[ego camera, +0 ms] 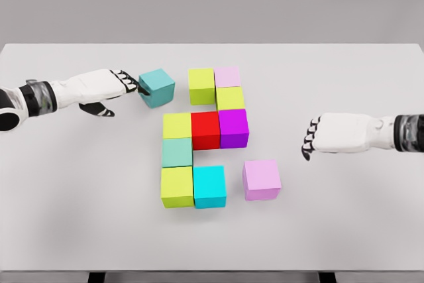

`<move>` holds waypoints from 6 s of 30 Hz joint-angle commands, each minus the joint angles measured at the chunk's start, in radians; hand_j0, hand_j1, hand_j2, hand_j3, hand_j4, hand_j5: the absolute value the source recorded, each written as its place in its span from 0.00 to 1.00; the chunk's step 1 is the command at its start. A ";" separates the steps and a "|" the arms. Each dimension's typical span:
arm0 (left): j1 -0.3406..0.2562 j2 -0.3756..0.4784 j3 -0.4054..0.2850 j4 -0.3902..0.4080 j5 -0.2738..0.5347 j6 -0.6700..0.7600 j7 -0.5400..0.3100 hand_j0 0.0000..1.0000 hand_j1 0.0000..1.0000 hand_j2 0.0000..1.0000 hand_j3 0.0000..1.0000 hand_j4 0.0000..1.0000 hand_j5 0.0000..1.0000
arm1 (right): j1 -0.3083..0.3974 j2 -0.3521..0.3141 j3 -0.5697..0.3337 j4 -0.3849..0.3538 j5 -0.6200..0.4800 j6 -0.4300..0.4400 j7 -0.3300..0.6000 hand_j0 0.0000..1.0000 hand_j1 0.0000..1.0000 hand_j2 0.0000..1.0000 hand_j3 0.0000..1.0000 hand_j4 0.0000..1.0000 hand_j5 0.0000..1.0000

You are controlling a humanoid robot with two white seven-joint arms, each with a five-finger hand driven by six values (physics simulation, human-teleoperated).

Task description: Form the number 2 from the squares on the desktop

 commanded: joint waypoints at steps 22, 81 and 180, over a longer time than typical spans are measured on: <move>-0.035 -0.037 -0.026 0.107 0.006 0.001 0.000 0.90 0.90 0.90 0.90 0.90 0.90 | 0.028 0.076 0.038 -0.001 0.008 0.001 0.002 0.49 0.49 0.49 0.49 0.49 0.49; -0.143 -0.173 -0.027 0.388 -0.002 0.001 0.000 1.00 1.00 1.00 1.00 1.00 1.00 | 0.071 0.107 0.038 -0.082 0.000 0.001 0.010 0.48 0.48 0.48 0.48 0.48 0.48; -0.106 -0.199 -0.030 0.310 -0.051 0.001 -0.009 1.00 1.00 1.00 1.00 1.00 1.00 | 0.509 0.246 -0.828 0.128 -0.290 0.001 0.140 1.00 1.00 1.00 1.00 1.00 1.00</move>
